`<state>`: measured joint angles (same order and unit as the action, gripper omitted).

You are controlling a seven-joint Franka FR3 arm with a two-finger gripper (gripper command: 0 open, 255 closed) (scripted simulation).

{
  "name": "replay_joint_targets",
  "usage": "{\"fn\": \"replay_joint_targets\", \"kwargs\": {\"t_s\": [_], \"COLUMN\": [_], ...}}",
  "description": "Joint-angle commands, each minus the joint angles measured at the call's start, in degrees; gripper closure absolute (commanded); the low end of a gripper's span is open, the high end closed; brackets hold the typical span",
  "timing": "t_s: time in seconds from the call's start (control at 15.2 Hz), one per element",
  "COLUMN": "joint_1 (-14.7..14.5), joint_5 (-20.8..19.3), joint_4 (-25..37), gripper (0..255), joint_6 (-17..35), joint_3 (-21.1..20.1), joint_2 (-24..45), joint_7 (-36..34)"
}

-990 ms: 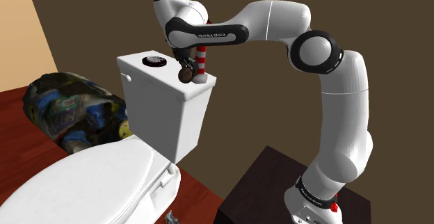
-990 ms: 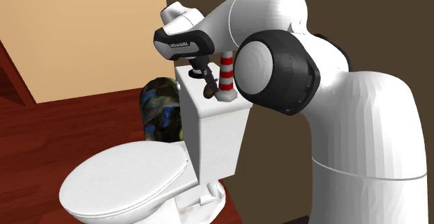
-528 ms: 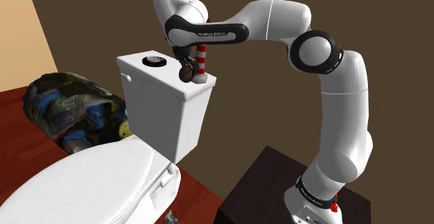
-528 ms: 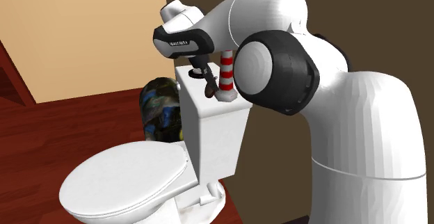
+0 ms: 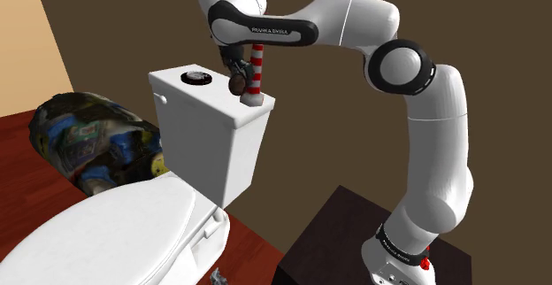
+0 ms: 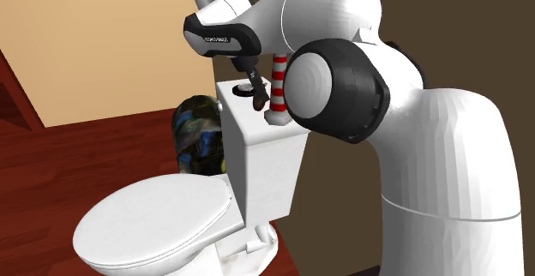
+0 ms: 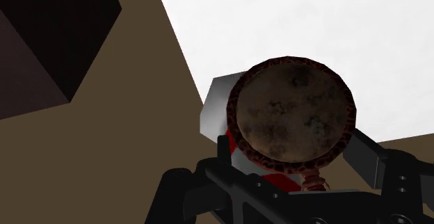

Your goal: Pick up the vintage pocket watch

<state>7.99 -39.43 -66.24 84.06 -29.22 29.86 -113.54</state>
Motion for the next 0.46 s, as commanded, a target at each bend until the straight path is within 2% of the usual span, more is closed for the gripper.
{"fn": "replay_joint_targets", "kwargs": {"t_s": [0.0, 0.26, 0.4], "joint_1": [-0.77, -2.21, -2.27], "joint_5": [-0.34, -0.99, -1.01], "joint_4": [2.83, 7.80, 7.99], "gripper": [255, 255, 255], "joint_6": [-1.87, -5.19, -5.32], "joint_3": [0.15, 0.43, 0.45], "joint_2": [0.72, 1.86, 1.91], "joint_7": [0.93, 2.60, 2.66]}}
